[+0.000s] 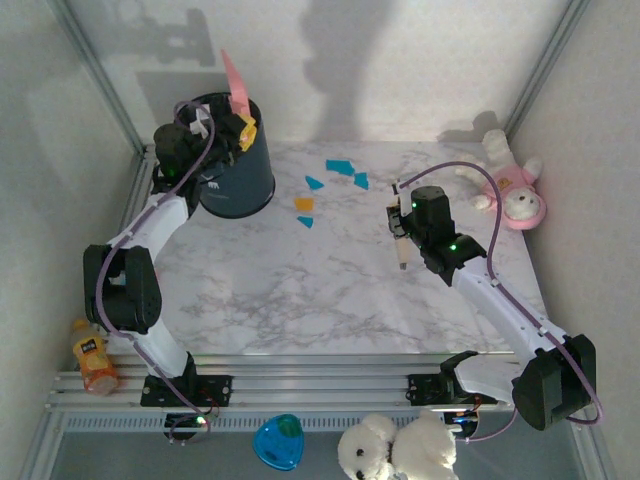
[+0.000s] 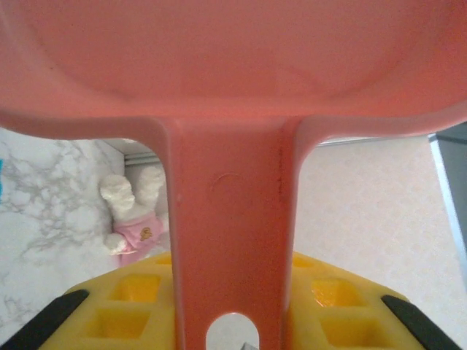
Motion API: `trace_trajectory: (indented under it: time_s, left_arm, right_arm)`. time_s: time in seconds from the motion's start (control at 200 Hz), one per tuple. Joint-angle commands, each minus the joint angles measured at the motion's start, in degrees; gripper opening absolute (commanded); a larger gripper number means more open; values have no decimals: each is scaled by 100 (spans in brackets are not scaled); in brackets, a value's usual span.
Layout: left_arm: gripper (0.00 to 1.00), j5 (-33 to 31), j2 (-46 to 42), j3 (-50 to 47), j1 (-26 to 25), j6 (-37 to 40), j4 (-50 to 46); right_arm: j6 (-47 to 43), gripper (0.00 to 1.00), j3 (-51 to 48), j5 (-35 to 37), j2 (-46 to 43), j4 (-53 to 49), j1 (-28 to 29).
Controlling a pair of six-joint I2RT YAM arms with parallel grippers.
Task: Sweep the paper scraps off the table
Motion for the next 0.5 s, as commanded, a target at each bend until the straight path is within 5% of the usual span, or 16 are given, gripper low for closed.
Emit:
trace_trajectory:
  time_s: [0.0, 0.496]
  left_arm:
    - [13, 16, -202, -162, 62, -649, 1060]
    - [13, -104, -328, -238, 66, -658, 942]
  right_arm:
    - [52, 0, 14, 16, -11, 45, -30]
    - [26, 0, 32, 32, -19, 60, -33]
